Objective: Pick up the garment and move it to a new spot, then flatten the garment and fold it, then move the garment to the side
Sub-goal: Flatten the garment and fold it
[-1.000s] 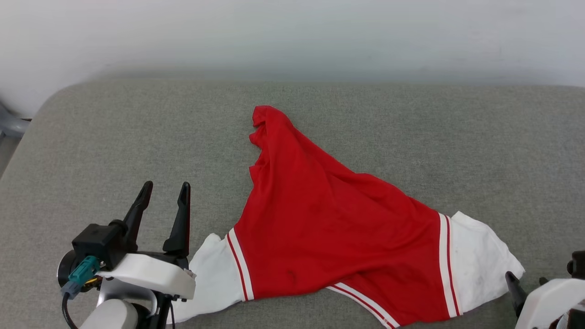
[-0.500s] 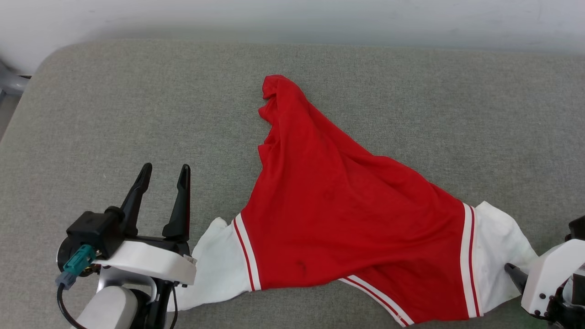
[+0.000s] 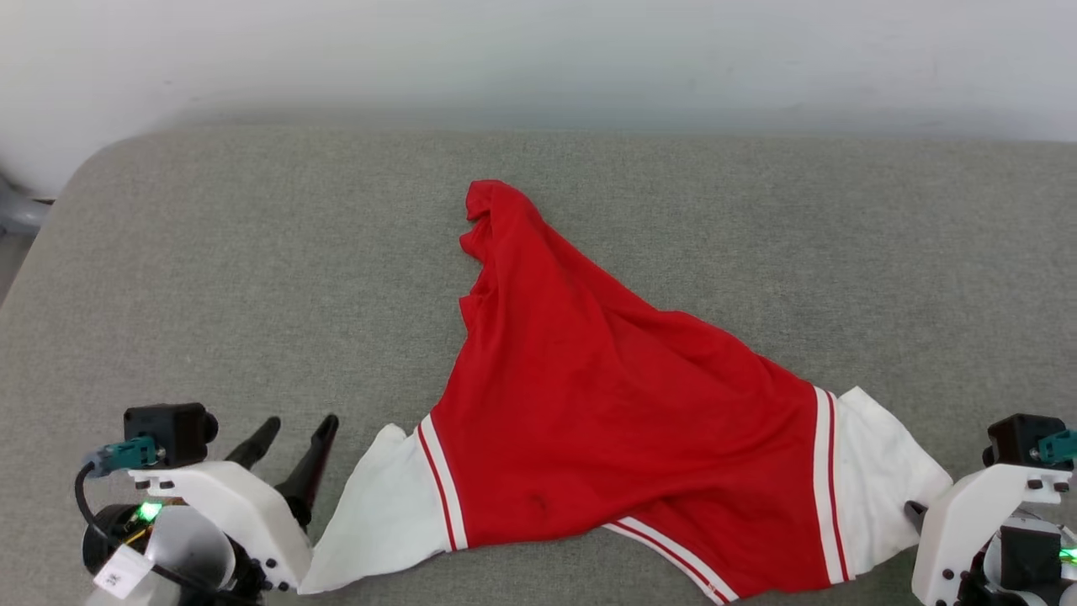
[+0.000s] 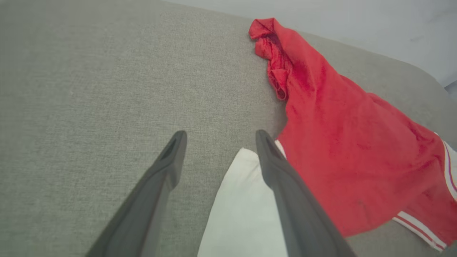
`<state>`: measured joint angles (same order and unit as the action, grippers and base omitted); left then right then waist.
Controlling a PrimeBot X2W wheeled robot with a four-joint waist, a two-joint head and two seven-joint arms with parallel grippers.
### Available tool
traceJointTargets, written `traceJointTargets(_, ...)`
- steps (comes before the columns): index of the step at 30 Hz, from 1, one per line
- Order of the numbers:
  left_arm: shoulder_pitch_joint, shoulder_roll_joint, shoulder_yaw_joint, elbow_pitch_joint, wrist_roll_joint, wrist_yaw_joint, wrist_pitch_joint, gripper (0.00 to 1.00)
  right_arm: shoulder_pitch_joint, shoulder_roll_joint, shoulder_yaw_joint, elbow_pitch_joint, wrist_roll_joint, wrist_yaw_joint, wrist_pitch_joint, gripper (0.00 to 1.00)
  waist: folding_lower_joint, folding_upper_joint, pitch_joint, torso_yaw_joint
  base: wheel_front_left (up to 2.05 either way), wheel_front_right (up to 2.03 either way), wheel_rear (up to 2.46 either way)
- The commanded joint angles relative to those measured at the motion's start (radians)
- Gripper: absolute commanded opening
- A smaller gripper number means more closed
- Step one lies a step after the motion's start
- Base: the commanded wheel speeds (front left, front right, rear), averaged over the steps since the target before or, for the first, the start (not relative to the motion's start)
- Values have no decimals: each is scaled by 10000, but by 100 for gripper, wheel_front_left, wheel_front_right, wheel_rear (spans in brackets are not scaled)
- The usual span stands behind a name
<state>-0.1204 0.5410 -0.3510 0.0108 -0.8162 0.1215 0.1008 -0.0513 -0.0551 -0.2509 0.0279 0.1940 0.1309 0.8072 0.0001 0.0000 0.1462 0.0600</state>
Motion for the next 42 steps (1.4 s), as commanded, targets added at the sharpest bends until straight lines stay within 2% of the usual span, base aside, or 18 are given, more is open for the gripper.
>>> traceJointTargets(1,170,273,-52,-122,-277,8,690,100,187,36,143,-167,53,-3,-4,0,-1,0,-171,-157,0,0,0)
traceJointTargets(8,794,923,-298,-458,-1499,211,3110,100,412,54,499,-624,251,-3,-94,0,-1,0,-125,-472,0,0,0)
traceJointTargets(14,926,933,-601,172,-1906,250,3993,100,405,57,678,-600,486,-3,-268,0,-1,0,236,-663,0,0,0)
traceJointTargets(18,767,690,-1037,932,-2015,29,4475,100,302,57,748,-510,596,-3,-382,0,-1,0,417,-738,0,0,0)
traceJointTargets(19,746,557,-1165,1167,-2120,-60,4635,88,261,57,755,-493,597,-3,-422,0,-1,0,446,-760,0,0,0)
traceJointTargets(20,737,413,-1325,1367,-2198,-175,4810,57,225,57,764,-472,612,-3,-447,0,-1,0,462,-776,0,0,0)
traceJointTargets(21,725,286,-1428,1501,-2266,-287,4883,4,206,57,770,-447,603,-3,-471,0,-1,0,471,-791,0,0,0)
traceJointTargets(22,696,164,-1504,1614,-2351,-360,4957,0,189,57,758,-426,630,-3,-542,0,-1,0,468,-800,0,0,0)
traceJointTargets(24,556,52,-1532,1701,-2276,-483,4778,0,132,56,713,-436,583,-3,-698,0,-1,0,426,-793,0,0,0)
traceJointTargets(27,272,199,-1375,1755,-2013,-608,4362,0,56,57,614,-461,468,-3,-1063,0,-1,0,298,-742,0,0,0)
traceJointTargets(32,-36,476,-1096,1352,-1600,-524,3752,0,-170,55,447,-541,314,-3,-1844,0,-1,0,73,-635,0,0,0)
traceJointTargets(36,-414,797,-772,843,-1037,-374,3098,0,-530,56,309,-569,169,-3,-2678,0,-1,0,-137,-540,0,0,0)
traceJointTargets(42,-1673,836,-202,328,-121,52,1868,0,-1605,53,356,-617,-339,-3,-3479,0,-1,0,-280,-482,0,0,0)
